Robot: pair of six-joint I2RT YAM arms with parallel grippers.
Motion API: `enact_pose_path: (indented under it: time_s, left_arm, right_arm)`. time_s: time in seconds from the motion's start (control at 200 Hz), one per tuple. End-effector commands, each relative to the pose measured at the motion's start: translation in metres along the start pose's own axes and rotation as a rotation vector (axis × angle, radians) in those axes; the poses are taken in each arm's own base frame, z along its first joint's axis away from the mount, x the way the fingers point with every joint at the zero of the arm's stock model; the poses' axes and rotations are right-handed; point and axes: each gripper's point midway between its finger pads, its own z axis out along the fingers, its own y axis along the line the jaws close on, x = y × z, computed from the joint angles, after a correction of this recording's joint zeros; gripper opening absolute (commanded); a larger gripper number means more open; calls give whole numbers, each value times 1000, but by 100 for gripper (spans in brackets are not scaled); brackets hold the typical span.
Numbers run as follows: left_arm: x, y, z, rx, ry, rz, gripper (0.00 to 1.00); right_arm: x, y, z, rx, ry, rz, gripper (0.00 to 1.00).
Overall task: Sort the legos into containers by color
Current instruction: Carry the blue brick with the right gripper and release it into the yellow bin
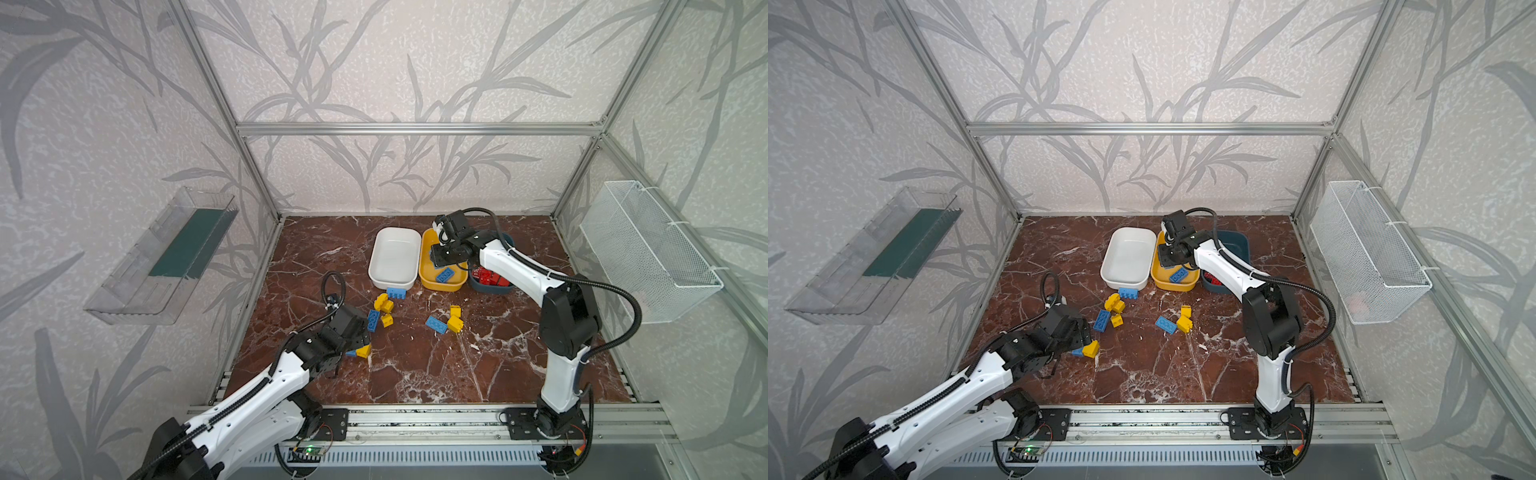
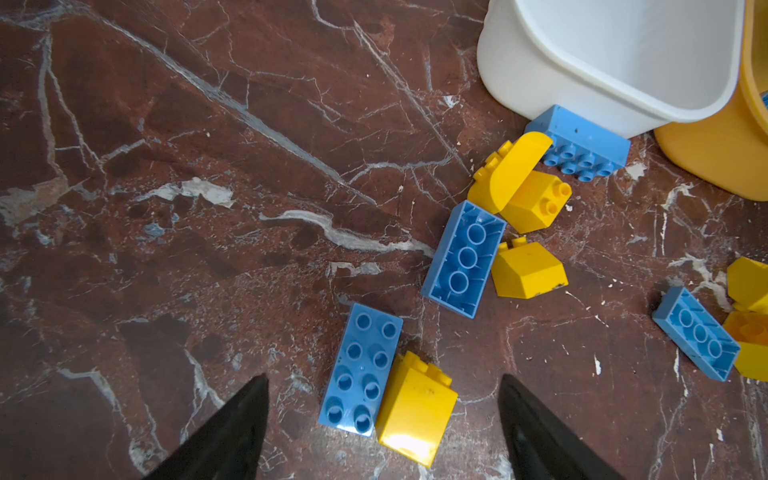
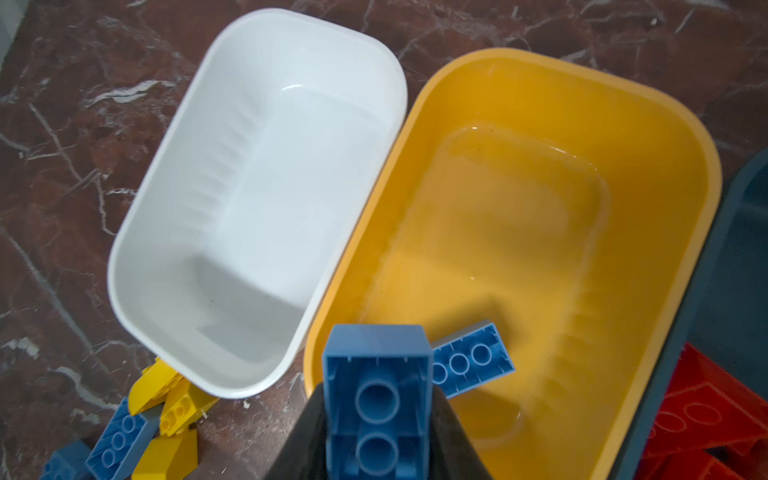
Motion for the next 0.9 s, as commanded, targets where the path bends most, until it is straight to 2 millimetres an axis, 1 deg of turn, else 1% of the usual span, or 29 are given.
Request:
enact_pose_path:
  time_s: [0.0, 0.135, 0.22, 0.315, 0.455, 0.595, 0.715, 0.9]
  left_arm:
    - [1, 3, 3, -17, 4, -7, 86]
    - [7, 8, 9, -41, 18, 6, 86]
    - [9, 13, 11, -69, 21, 18, 83]
    - [10, 12, 12, -65, 27, 17, 80]
    - [13, 13, 16, -76, 39, 27, 75]
    - [19, 10, 22, -64, 65, 33, 63]
    - [27, 11, 28, -68, 90, 41, 56]
    - [39, 15, 38, -82, 123, 38, 49]
  right_arm:
    - [-15, 4, -2, -42, -19, 33, 33]
    - [-22, -2, 2, -59, -18, 44, 47]
    - [-23, -3, 2, -61, -18, 46, 56]
    - [-26, -1, -2, -68, -29, 42, 62]
    - [-27, -1, -8, -69, -49, 43, 65]
    - [-23, 1, -18, -87, -63, 47, 66]
    - [-17, 0, -26, -88, -79, 51, 67]
    - [-5, -1, -35, -99, -83, 58, 67]
